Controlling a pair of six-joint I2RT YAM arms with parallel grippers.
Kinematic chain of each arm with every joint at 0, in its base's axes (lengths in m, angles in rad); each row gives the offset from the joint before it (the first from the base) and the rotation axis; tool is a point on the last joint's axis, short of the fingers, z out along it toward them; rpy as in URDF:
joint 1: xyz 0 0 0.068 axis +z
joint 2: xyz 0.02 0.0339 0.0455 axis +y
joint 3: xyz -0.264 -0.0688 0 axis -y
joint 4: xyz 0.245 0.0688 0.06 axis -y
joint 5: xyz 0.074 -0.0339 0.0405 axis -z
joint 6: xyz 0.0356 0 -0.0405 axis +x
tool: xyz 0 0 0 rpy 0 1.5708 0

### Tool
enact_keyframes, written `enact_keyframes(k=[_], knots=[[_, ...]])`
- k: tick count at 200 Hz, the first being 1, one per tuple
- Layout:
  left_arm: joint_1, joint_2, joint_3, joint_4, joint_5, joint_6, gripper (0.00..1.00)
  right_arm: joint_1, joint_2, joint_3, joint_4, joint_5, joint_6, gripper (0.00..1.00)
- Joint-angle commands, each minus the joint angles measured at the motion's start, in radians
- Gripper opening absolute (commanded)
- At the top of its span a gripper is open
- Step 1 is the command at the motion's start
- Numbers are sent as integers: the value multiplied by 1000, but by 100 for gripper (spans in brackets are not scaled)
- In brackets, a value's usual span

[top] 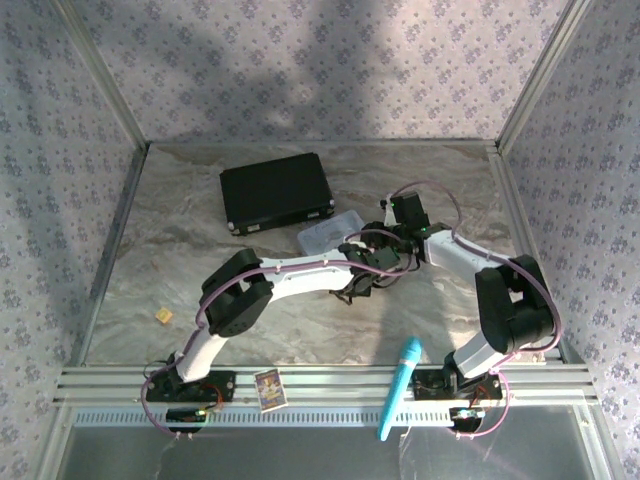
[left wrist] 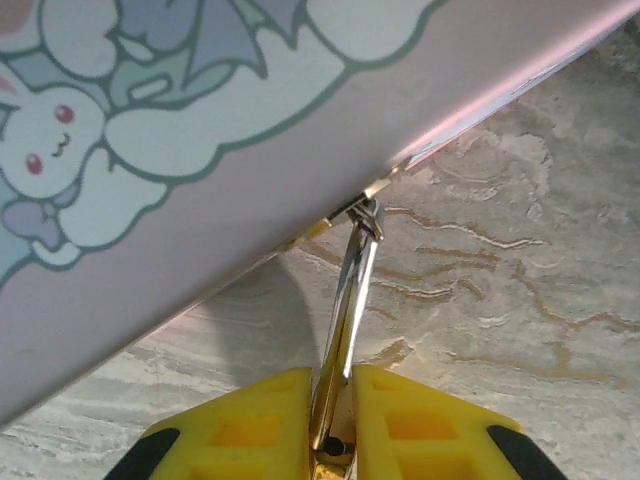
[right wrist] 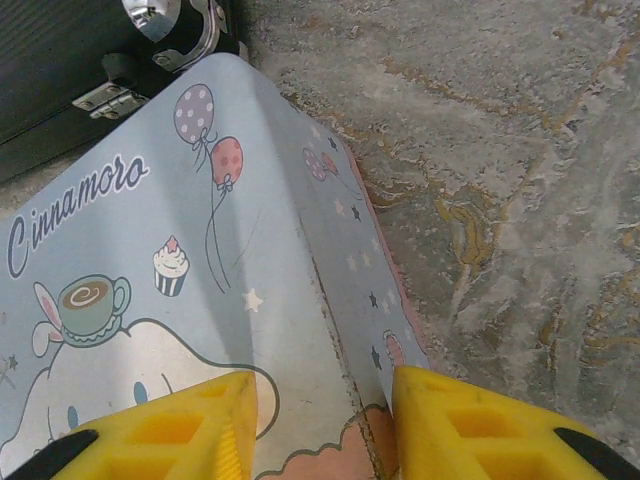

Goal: Unlock a padlock with a key

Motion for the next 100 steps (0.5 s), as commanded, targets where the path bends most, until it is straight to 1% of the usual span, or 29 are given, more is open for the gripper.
enact_keyframes(k=[1, 18, 31, 58, 74, 100], knots=[[-17, 46, -29, -50, 49, 12, 17, 1, 13, -33, -7, -48, 19, 40], [-22, 46, -31, -22, 64, 9, 18, 1, 10, -38, 5, -51, 23, 40], [-26, 51, -26, -10, 80, 11, 24, 0, 9, -43, 18, -54, 31, 40], [-36, 72, -11, -11, 83, 6, 24, -6, 10, -43, 21, -51, 36, 39], [-42, 84, 6, -33, 75, 6, 23, -16, 12, -33, 21, -60, 40, 39], [-42, 88, 23, -67, 55, 16, 17, -23, 4, -1, -9, -65, 28, 39]])
